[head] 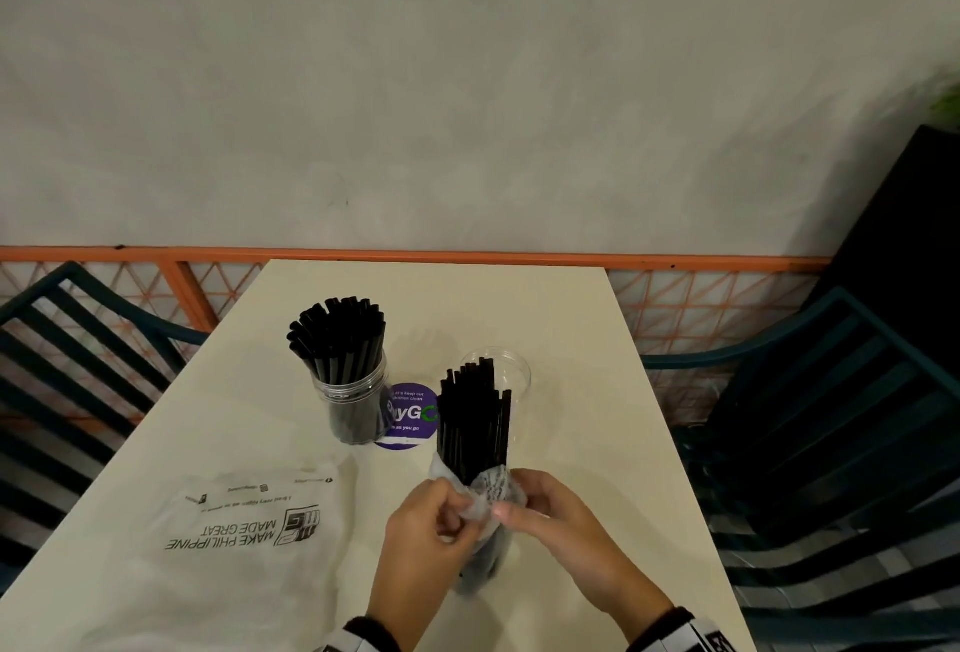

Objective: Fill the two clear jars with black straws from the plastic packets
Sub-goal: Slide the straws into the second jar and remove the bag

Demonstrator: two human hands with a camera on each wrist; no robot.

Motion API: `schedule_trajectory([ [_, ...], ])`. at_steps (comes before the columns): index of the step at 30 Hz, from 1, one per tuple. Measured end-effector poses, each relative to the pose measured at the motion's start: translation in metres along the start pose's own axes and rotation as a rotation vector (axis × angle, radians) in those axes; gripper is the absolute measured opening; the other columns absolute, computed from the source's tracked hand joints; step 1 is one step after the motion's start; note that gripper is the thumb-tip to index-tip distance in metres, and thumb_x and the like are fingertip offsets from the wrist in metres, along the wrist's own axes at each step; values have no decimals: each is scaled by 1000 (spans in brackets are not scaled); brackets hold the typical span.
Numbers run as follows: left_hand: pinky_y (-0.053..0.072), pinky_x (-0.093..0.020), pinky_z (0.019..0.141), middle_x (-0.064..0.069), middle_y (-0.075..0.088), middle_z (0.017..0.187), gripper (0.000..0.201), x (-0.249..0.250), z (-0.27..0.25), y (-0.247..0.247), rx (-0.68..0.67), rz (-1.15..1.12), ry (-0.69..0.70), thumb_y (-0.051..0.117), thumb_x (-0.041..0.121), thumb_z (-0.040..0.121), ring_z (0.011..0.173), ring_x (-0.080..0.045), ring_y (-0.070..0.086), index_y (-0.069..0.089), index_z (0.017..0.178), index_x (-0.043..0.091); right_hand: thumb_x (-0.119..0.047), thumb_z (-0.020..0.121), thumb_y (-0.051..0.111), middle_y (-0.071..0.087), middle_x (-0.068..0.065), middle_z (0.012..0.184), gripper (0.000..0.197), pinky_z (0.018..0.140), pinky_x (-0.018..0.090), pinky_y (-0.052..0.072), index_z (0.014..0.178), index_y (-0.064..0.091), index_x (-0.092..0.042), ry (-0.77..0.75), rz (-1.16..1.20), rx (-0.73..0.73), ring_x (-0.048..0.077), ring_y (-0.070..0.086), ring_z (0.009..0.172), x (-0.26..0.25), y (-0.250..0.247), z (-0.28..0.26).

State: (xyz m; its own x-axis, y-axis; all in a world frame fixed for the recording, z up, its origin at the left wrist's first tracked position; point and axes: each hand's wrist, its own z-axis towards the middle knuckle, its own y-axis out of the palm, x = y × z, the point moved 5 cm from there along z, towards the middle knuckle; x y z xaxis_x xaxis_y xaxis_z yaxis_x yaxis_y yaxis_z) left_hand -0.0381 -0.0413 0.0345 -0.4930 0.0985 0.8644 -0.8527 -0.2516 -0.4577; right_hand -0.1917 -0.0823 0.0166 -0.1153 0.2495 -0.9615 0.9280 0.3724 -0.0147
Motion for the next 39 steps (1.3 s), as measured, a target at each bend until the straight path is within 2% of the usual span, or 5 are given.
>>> schedule_trajectory([
  [9,49,-15,68,18,51,86,27,12,-10,-1,-194,32,181,58,40,76,74,-4,56,63,99,53,-25,74,76,58,-5,118,45,92,18,46,113,56,-32,-200,-238,112,5,56,110,-3,-8,8],
  [15,37,-11,90,9,42,113,54,68,22,-49,322,196,361,59,43,76,105,1,44,49,125,23,-13,77,73,63,-2,114,41,95,24,48,110,56,-32,-183,-163,142,5,60,107,8,-19,6],
  [20,15,-35,112,-11,27,152,77,80,52,-8,-8,512,220,35,63,81,142,-25,17,33,140,15,-23,79,71,51,-6,115,57,101,23,42,130,45,-22,-144,-318,17,6,51,115,17,-14,9],
  [26,54,-36,82,-5,71,107,42,71,58,18,-183,768,249,37,34,79,98,-24,67,65,109,25,-85,38,59,46,-11,117,98,100,24,41,121,43,-33,-27,-402,-9,9,49,113,36,-16,15],
  [39,48,-35,95,8,67,117,43,78,59,36,-408,879,451,32,37,90,117,-17,58,63,114,21,-51,47,85,65,0,111,61,82,20,50,99,63,-28,0,-103,23,10,61,104,48,-25,11],
])
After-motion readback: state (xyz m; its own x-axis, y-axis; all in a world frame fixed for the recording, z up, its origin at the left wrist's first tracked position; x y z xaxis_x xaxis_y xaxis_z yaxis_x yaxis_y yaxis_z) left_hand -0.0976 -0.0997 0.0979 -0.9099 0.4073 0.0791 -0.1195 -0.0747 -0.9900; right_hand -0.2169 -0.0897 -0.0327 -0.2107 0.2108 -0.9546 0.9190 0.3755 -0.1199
